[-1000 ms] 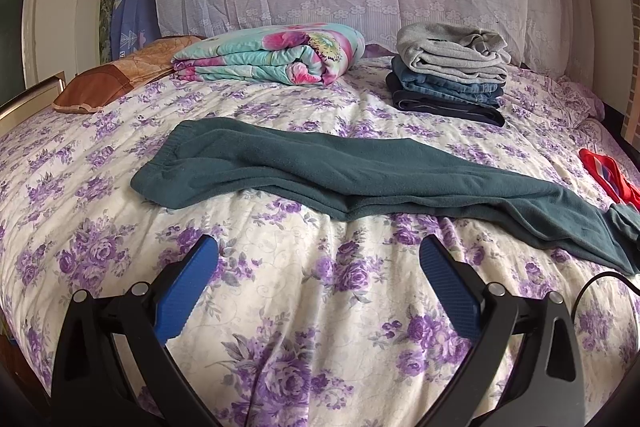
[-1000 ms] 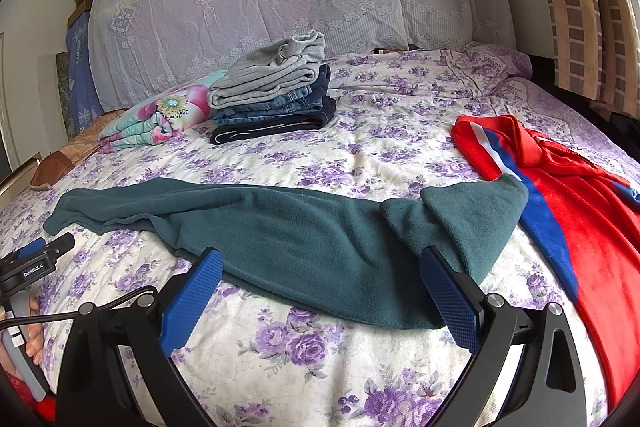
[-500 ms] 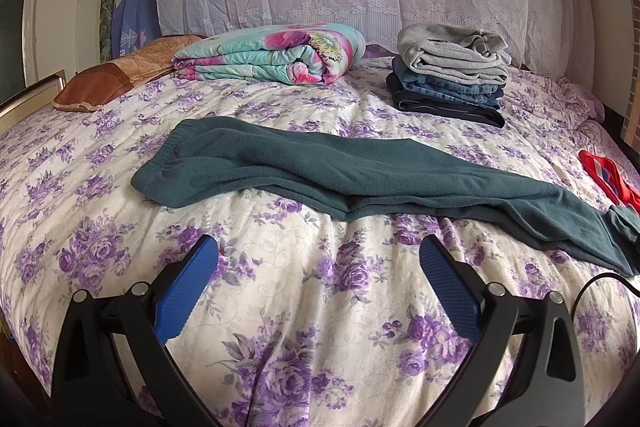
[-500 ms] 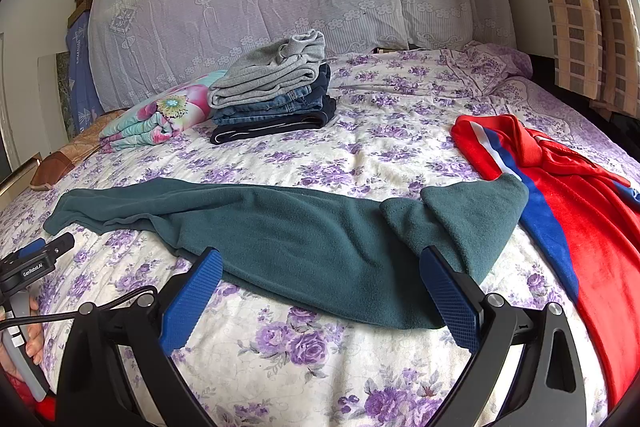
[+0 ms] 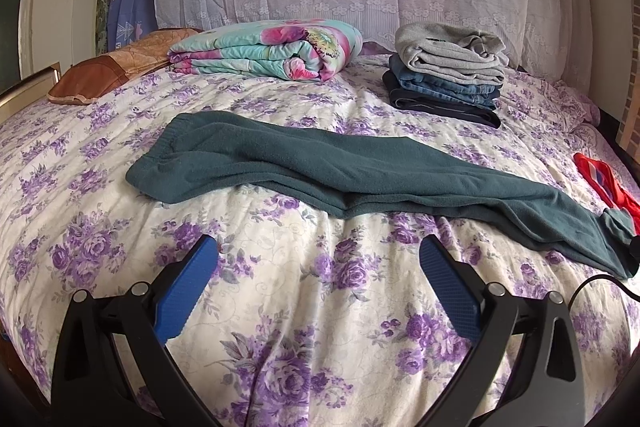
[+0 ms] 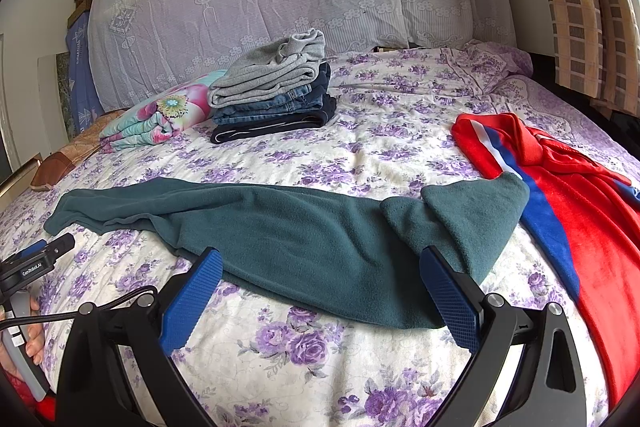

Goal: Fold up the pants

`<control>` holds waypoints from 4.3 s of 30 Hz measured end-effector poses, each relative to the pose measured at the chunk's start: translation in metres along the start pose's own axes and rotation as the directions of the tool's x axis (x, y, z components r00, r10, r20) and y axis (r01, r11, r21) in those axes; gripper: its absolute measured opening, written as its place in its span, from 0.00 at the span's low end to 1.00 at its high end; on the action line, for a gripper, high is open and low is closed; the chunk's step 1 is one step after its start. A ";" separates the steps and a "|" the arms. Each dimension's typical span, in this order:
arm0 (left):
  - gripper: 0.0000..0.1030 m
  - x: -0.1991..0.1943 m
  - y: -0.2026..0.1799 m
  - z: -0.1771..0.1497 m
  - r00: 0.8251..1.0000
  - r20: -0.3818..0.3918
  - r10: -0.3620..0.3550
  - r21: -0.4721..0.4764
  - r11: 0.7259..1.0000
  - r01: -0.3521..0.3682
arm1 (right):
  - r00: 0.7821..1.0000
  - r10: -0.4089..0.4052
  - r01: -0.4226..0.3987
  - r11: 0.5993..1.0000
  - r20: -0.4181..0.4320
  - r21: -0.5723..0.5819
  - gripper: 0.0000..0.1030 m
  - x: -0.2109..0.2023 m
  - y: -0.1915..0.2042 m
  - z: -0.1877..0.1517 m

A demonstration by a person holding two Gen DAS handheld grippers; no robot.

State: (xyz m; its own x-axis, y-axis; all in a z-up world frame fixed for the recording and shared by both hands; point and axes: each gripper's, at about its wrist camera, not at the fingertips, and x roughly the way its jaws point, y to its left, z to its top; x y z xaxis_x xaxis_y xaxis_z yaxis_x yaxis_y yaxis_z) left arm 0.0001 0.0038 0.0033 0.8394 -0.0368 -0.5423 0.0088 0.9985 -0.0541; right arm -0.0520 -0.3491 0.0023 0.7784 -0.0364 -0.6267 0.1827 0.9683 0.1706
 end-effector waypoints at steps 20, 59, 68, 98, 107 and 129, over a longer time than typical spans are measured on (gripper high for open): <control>0.95 0.079 0.145 0.049 0.883 -0.299 -0.361 -0.603 0.789 0.118 | 0.997 0.068 -0.064 0.993 -0.035 0.099 0.97 0.001 -0.010 -0.003; 0.11 0.144 0.118 0.139 0.888 0.049 -0.457 -0.441 0.788 0.430 | 0.990 0.001 0.032 0.970 -0.138 0.241 0.88 0.002 -0.080 0.019; 0.60 0.130 0.156 0.096 0.935 0.008 -0.355 -0.510 0.803 0.309 | 0.978 -0.033 0.014 0.996 -0.206 -0.093 0.72 0.044 -0.023 0.042; 0.84 0.091 0.188 0.054 0.920 0.029 -0.391 -0.616 0.718 0.325 | 0.994 -0.024 0.045 0.981 -0.111 0.189 0.09 -0.006 -0.103 0.023; 0.86 0.058 0.186 0.036 0.866 -0.107 -0.488 -0.661 0.686 0.304 | 0.987 0.095 -0.040 0.926 -0.131 0.375 0.08 0.013 -0.141 -0.004; 0.04 0.072 0.161 0.056 0.890 -0.130 -0.437 -0.579 0.762 0.289 | 0.990 0.120 -0.082 0.911 -0.069 0.403 0.08 0.003 -0.148 0.000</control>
State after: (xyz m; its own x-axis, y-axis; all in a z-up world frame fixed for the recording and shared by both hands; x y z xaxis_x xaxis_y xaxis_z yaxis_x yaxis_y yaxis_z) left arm 0.0926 0.1646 0.0025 0.6723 -0.4743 -0.5684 -0.0652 0.7269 -0.6837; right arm -0.0770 -0.4928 -0.0244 0.7512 0.0975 -0.6528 0.3446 0.7856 0.5139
